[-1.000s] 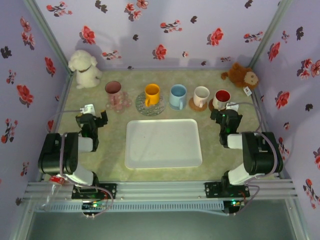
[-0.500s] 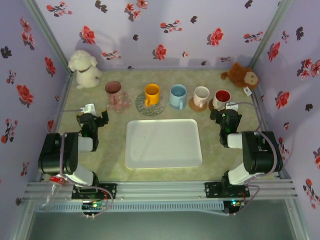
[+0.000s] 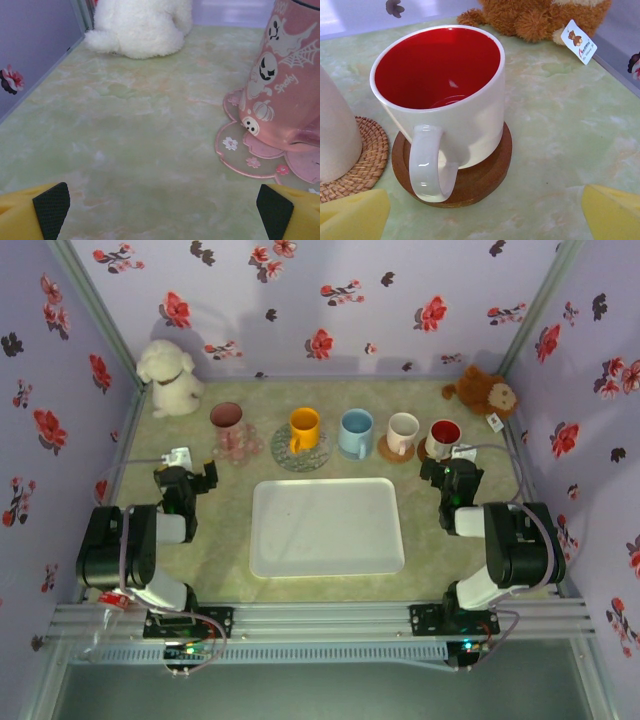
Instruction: Place the cup by the coaster
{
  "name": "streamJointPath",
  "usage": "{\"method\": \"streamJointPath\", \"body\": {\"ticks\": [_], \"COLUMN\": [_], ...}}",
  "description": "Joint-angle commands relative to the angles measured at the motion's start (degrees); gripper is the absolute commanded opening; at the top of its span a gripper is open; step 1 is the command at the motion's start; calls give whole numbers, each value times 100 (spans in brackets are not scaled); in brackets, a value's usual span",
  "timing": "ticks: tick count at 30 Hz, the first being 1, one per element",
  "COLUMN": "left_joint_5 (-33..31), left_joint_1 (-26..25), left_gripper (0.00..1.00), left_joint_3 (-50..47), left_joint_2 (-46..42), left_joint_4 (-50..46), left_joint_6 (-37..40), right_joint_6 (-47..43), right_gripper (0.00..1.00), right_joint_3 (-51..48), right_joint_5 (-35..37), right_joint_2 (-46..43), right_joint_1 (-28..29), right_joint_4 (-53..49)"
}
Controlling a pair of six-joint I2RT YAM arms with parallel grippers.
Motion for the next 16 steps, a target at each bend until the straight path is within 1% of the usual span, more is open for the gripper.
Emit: {"method": "streamJointPath", "body": {"ticks": [1,16], "left_joint_5": [413,463], "left_joint_1": [27,36], "left_gripper": [99,99], "left_joint_3": [192,220], "left_joint_2": [31,39], "left_joint_4": [-50,-89], "left_joint_6": [347,331], "right_joint_6": [-105,-103], "right_gripper": [99,99], "right_joint_3": [79,78], "right_joint_5": [-25,-24], "right_joint_2": [-5,-4], "right_joint_1": [-29,-29], "right_joint_4": [92,86]}}
